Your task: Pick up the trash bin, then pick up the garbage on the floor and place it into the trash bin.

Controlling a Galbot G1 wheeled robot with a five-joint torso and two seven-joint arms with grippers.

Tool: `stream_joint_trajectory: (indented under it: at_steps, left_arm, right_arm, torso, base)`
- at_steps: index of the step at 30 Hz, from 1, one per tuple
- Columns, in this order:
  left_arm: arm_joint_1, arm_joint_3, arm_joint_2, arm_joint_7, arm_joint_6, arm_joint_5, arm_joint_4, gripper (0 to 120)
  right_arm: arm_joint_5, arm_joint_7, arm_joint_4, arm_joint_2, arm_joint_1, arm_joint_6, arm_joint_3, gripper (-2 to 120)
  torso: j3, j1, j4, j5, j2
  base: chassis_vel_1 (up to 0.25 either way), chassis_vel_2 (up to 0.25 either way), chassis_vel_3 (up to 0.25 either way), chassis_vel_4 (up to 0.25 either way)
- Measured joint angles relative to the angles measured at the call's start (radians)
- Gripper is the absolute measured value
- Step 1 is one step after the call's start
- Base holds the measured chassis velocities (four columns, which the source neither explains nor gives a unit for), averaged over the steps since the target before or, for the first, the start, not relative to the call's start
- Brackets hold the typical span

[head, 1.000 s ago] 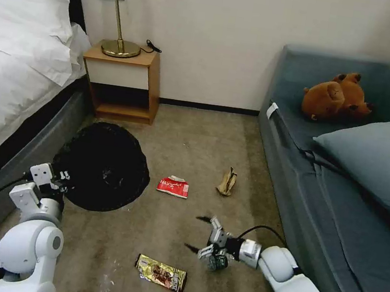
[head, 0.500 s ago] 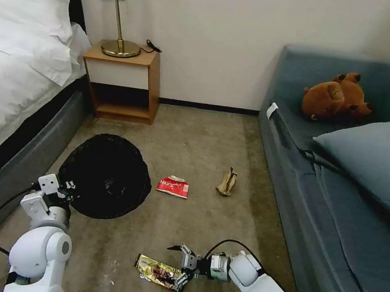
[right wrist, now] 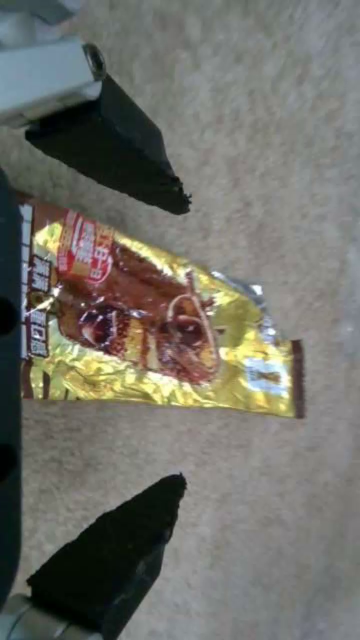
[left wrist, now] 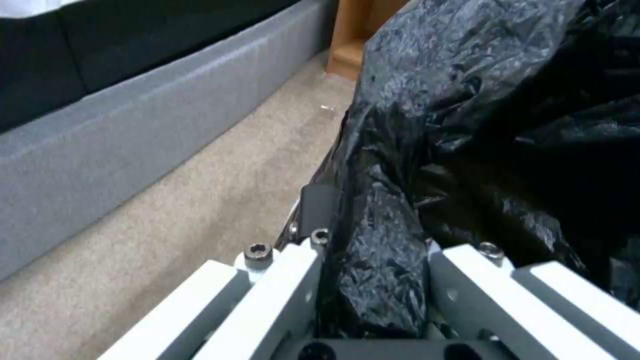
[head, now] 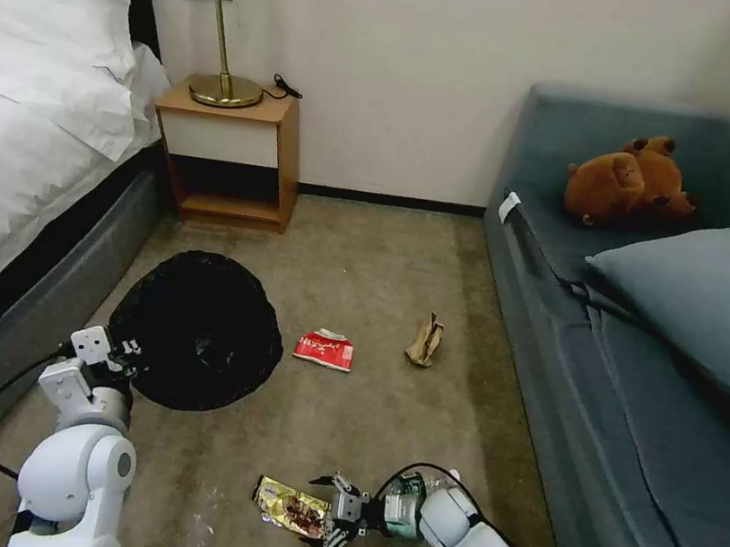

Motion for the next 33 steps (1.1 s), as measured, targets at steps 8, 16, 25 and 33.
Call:
stream_joint_trajectory:
  at_steps: [8,16,25,33]
  left_arm:
    - [0.031,0.003,-0.007,0.001,-0.010,0.004,-0.009,2]
    - [0.038,0.002,-0.007,0.004,-0.018,0.004,-0.016,2]
    - [0.029,0.003,-0.005,0.004,-0.019,0.004,-0.016,2]
    - [0.023,0.005,-0.005,0.004,-0.019,0.005,-0.011,2]
  right_arm:
    - [-0.066,0.012,-0.121,0.041,0.036,0.034,0.005,100]
    - [-0.073,0.026,-0.144,0.045,0.041,0.057,0.010,99]
    - [-0.071,0.035,-0.144,0.049,0.018,0.068,0.017,68]
    - [-0.075,0.036,-0.146,0.050,0.015,0.071,0.017,37]
  torso:
    - [0.000,0.000,-0.0001,0.0000,0.000]
    - [0.000,0.000,0.0000,0.0000,0.000]
    - [0.000,0.000,-0.0003,0.0001,0.000]
    - [0.000,0.000,0.0003,0.0004,0.000]
  base:
    - [0.000,0.000,0.000,0.000]
    - [0.000,0.000,0.000,0.000]
    - [0.000,0.000,0.000,0.000]
    - [0.000,0.000,0.000,0.000]
